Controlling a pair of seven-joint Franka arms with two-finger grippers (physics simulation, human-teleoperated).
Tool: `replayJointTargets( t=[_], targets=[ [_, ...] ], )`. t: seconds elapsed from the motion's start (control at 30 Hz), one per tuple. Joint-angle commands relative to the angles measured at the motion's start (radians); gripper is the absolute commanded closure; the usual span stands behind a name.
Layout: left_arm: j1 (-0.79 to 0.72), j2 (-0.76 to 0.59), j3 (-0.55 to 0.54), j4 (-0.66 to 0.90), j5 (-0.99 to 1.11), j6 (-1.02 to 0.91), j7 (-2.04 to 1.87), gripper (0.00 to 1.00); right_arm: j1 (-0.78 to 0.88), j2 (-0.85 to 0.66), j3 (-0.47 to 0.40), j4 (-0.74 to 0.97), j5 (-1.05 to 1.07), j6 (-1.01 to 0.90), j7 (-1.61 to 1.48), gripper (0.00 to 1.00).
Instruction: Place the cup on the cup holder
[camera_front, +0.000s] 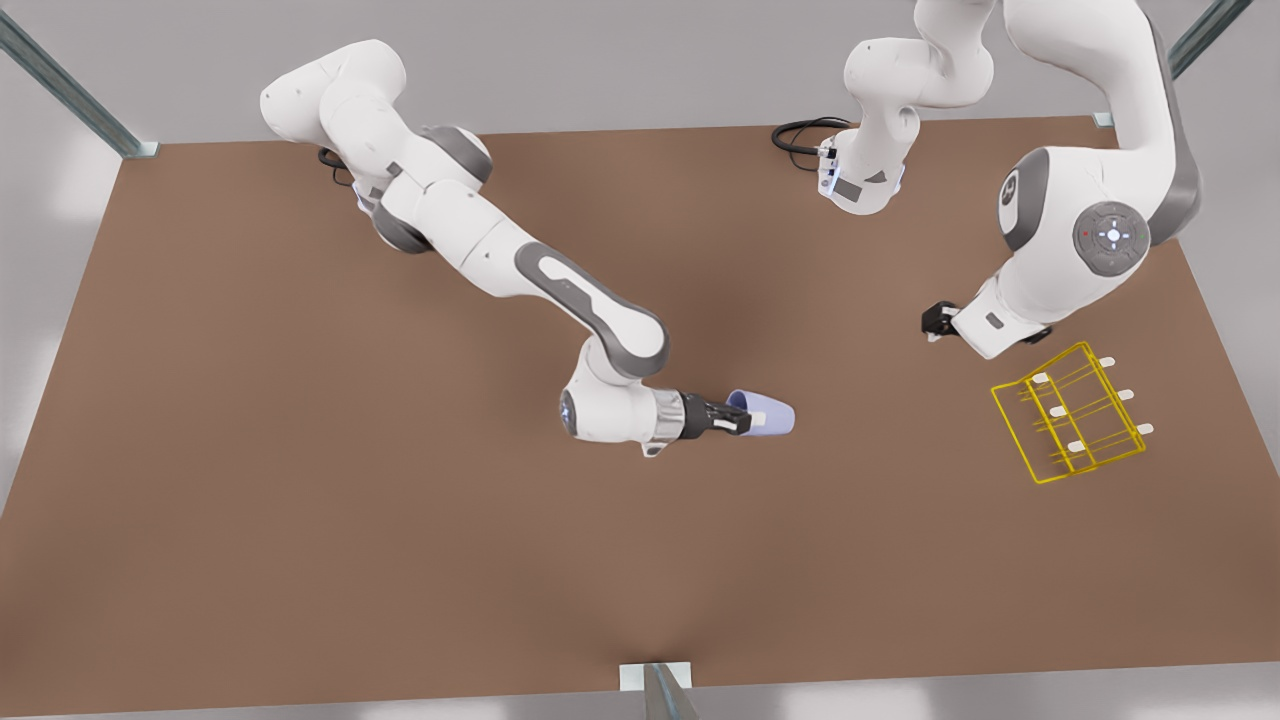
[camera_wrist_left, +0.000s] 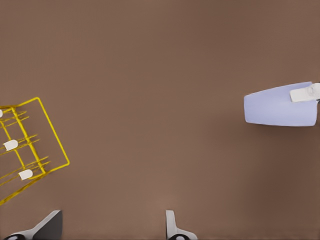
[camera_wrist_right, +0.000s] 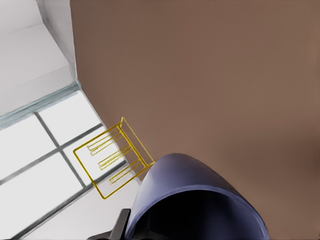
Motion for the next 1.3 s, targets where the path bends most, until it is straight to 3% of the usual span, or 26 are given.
replayJointTargets(
  t=[0.0,0.07,0.27,0.3,0.33,0.37,0.5,0.6,0.7,0.73,0.83,0.9,0.93,0.97,1.03,1.07,1.17,1.27],
  targets=[
    [-0.014,0.000,0.000,0.000,0.001,-0.013,-0.020,0.00,0.004,0.010,-0.001,0.001,-0.006,0.054,0.291,0.79],
    [-0.024,0.013,-0.005,0.002,-0.002,-0.056,-0.223,0.00,0.004,0.012,-0.002,-0.008,-0.009,0.054,0.291,0.79],
    [-0.027,0.017,-0.006,0.000,-0.001,-0.056,-0.226,0.00,0.004,0.004,-0.018,-0.074,-0.035,0.052,0.283,0.78],
    [-0.027,0.019,-0.005,0.000,-0.001,-0.056,-0.226,0.00,0.004,0.004,-0.018,-0.084,-0.042,0.055,0.286,0.29],
    [-0.027,0.019,-0.006,0.000,-0.001,-0.056,-0.226,0.00,0.004,0.003,-0.018,-0.087,-0.042,0.055,0.286,0.04],
    [-0.027,0.019,-0.006,0.000,-0.001,-0.056,-0.226,0.00,0.003,0.001,-0.018,-0.087,-0.042,0.054,0.283,0.00],
    [-0.027,0.019,-0.006,0.000,-0.001,-0.056,-0.226,0.00,-0.043,-0.060,-0.018,-0.212,-0.098,0.045,0.269,0.00],
    [-0.056,0.020,-0.006,0.000,-0.002,-0.056,-0.284,0.00,-0.152,-0.264,-0.018,-0.603,-0.098,-0.003,0.159,0.00],
    [-0.191,0.150,-0.008,0.045,-0.011,-0.040,-0.837,0.00,-0.266,-0.444,-0.019,-0.798,-0.156,-0.248,0.160,0.00],
    [-0.224,0.304,-0.008,0.224,-0.057,-0.057,-1.097,0.00,-0.343,-0.505,-0.019,-0.820,-0.282,-0.371,0.166,0.00],
    [-0.268,0.523,-0.008,0.411,-0.059,-0.022,-1.769,0.00,-0.530,-0.726,-0.024,-0.710,-0.851,-0.740,0.139,0.00],
    [-0.300,0.591,-0.006,0.421,-0.051,0.139,-2.200,0.00,-0.660,-0.901,-0.025,-0.683,-1.062,-0.889,-0.217,0.00],
    [-0.296,0.580,-0.008,0.402,-0.062,0.200,-2.326,0.00,-0.676,-1.010,-0.077,-0.700,-1.120,-0.940,-0.280,0.00],
    [-0.293,0.546,-0.008,0.337,-0.056,0.328,-2.508,0.00,-0.608,-1.014,-0.214,-0.676,-1.120,-1.009,-0.373,0.00],
    [-0.288,0.510,-0.011,0.249,-0.070,0.444,-2.682,0.00,-0.478,-0.999,-0.385,-0.628,-1.125,-1.037,-0.495,0.00],
    [-0.284,0.474,-0.014,0.159,-0.076,0.555,-2.737,0.00,-0.462,-1.022,-0.398,-0.637,-1.118,-1.006,-0.501,0.00],
    [-0.274,0.459,-0.016,0.079,-0.080,0.654,-2.734,0.00,-0.478,-1.042,-0.406,-0.657,-1.123,-0.982,-0.559,0.00],
    [-0.241,0.461,-0.089,0.004,-0.079,0.645,-2.315,0.00,-0.502,-1.036,-0.401,-0.674,-1.118,-0.890,-0.598,0.00]
  ],
)
